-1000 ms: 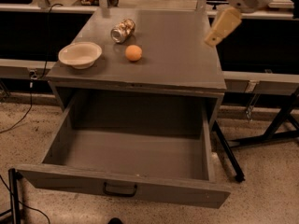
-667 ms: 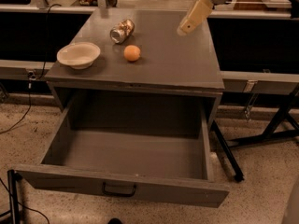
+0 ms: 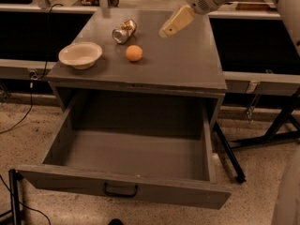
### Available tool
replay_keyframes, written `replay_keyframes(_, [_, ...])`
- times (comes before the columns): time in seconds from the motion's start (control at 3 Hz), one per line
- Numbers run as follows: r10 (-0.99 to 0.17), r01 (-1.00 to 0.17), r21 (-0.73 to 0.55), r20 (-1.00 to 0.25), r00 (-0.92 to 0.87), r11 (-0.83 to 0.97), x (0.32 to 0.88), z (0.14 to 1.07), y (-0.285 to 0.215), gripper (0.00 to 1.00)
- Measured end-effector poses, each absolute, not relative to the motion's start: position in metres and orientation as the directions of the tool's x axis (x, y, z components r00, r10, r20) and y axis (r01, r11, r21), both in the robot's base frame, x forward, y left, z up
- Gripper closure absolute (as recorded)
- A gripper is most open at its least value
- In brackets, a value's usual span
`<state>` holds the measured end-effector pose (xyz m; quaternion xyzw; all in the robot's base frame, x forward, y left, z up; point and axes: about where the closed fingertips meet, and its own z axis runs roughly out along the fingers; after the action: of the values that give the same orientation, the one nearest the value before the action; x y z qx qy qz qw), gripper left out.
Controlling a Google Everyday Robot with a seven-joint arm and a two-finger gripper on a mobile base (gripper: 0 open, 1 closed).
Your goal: Place orange into top drawer
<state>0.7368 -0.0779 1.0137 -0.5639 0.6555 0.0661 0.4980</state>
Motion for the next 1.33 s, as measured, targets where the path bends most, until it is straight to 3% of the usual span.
replay_keyframes(0.67, [-0.467,-0.834,-0.347,-0.875,0.123,0.429,0.767,0.984,-0.014,0.0])
replay_keyframes(1.33, [-0.436,-0.885,-0.27,-0.896,0.086,0.379,0.781,0.922,0.025,0.0])
